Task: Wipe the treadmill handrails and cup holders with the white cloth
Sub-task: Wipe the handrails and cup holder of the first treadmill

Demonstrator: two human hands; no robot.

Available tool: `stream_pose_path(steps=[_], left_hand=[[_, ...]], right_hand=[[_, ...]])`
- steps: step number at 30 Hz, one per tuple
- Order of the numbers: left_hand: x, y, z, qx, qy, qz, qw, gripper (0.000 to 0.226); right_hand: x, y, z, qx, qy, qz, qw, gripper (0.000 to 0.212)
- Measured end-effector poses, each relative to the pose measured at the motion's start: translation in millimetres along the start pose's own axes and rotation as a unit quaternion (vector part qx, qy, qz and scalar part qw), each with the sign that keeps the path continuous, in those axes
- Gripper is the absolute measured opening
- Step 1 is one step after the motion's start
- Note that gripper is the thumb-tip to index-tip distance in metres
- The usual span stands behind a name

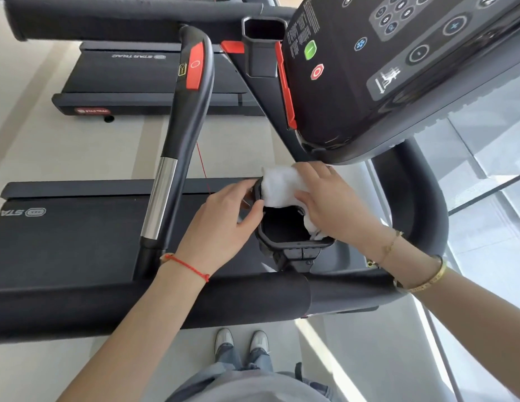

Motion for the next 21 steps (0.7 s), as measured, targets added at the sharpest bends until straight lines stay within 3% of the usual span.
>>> stream_pose_path(steps=[2,5,10,15,18,21], left_hand=[[0,-1,0,0.005,0.002,0.006,1.000,0.037],[1,-3,0,0.008,0.004,0.001,1.000,0.037],[3,-3,-1,0.004,0.010,-0.002,1.000,0.041],[3,-1,0,-0.011,0.007,0.006,1.000,0.042],[3,-1,1,-0.015,0.009,0.011,1.000,0.044],[3,-1,3,-0.027,0.005,0.003,1.000,0.035]], right_hand=[[-1,-15,14,0.073,0.001,-0.072,0.995,0.041],[-5,-23,28,0.128,-0.025,-0.081,0.988,0.036],[8,2,11,0.046,-0.031,0.040,0.998,0.032],[23,7,-8,-0.014,0.021,0.146,0.989,0.032],[49,2,-27,0.012,0.079,0.144,0.986,0.030],[67,-16,-48,0.108,0.062,0.138,0.983,0.031]])
Point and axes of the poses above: each hand's wrist, its own z-axis towards the middle knuckle, its own x-axis out of the back of the hand, y = z × x, the point moved 9 cm from there along z, towards the middle knuckle, and after that the axes turned 11 degrees about x, right-handed, at the moved point
